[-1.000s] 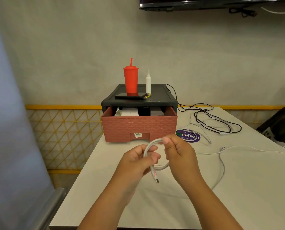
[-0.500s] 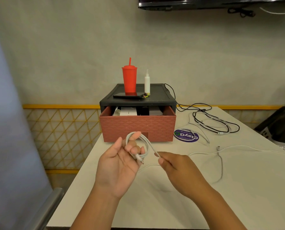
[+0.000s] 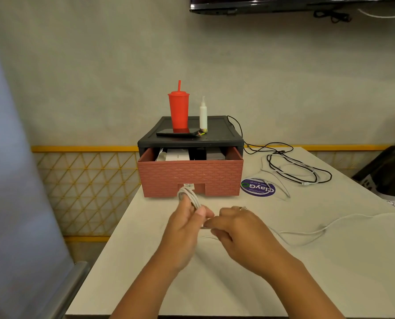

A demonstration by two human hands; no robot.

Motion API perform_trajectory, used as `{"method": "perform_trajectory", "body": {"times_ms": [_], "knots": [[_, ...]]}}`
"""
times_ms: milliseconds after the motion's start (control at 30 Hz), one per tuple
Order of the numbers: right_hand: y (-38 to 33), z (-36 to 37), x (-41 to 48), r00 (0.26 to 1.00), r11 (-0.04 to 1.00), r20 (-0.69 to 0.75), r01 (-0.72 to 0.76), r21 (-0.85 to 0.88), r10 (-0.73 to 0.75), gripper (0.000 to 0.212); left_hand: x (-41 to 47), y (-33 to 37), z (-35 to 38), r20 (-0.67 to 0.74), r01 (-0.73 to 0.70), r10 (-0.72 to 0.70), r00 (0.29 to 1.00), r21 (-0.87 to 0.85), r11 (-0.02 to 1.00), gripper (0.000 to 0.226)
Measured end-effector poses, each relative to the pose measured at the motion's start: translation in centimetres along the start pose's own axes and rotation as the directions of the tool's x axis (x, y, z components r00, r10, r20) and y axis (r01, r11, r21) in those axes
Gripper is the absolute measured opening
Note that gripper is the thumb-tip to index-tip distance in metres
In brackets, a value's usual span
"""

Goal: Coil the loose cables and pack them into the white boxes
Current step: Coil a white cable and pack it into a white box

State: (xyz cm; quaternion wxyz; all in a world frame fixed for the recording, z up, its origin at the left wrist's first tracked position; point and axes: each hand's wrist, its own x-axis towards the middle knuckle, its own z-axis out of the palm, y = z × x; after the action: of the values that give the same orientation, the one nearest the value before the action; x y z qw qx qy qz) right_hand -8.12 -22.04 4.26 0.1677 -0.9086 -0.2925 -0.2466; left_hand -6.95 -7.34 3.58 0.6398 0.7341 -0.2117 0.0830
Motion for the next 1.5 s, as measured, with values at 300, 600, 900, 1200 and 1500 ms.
{"method": "perform_trajectory", "body": {"times_ms": [300,600,900,1200,1500], "knots": [[5.9,3.0,-0.8,0.855,0.87,-0.291,-0.305,0.388,0.43,0.02,-0.1,-2.1,-0.5,0.106,0.014,-0.073,0.992,0.474,0.88,0.017],[11.1,5.3,-3.6,0.523,0.532,-0.1,-0.84,0.104,0.846,0.028,0.1,-1.7,-1.3,0.027,0.273,-0.273,0.962,-0.216,0.938,0.022],[12.4,5.3,-3.6,0.608,0.64,-0.21,-0.692,0.334,0.766,0.033,2.2,-2.7,-2.4,0.05,0.435,-0.564,0.824,-0.694,0.574,0.034],[9.0,2.7,3.3,0.85,0.881,-0.316,-0.303,0.363,0.422,0.018,6.6,-4.0,-2.8,0.107,0.243,-0.462,0.88,-0.938,0.246,0.034],[10.3,5.0,8.5,0.939,0.909,0.12,-0.341,0.24,0.321,0.027,11.8,-6.9,-4.4,-0.039,-0.015,-0.395,0.918,-0.998,0.062,0.043]]}}
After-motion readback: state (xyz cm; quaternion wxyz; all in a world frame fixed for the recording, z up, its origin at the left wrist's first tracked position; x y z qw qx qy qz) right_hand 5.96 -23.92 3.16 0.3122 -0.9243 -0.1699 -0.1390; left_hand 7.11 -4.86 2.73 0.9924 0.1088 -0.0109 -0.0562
